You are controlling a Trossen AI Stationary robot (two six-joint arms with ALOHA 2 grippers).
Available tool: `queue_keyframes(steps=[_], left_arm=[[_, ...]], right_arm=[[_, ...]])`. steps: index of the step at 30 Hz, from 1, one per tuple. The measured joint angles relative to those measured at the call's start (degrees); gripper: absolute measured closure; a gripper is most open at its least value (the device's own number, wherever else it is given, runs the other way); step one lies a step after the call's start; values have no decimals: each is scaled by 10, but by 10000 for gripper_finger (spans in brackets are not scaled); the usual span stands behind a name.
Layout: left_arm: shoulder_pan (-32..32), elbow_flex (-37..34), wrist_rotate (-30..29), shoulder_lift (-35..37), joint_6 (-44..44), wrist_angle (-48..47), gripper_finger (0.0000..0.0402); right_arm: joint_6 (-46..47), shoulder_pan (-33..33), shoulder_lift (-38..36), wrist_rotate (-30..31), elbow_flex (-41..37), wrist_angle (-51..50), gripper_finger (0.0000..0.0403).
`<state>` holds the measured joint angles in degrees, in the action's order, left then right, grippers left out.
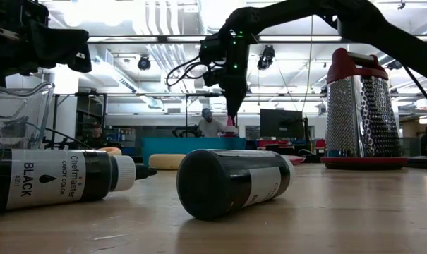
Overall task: Pick & Place Food Item
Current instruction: Put the top black food coloring into the blue bin, then put the pink food coloring into the blue bin
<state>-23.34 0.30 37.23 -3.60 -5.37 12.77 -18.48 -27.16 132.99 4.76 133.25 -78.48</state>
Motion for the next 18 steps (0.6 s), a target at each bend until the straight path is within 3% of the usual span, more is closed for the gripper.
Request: queue_keyframes(steps=[7, 18], left_arm=[[0, 0, 0, 0, 0, 0, 376], [0, 0, 0, 0, 0, 0, 376]], right_arm=[[16, 0, -20, 3, 11, 3, 252], [28, 18, -83, -126, 12, 20, 233]])
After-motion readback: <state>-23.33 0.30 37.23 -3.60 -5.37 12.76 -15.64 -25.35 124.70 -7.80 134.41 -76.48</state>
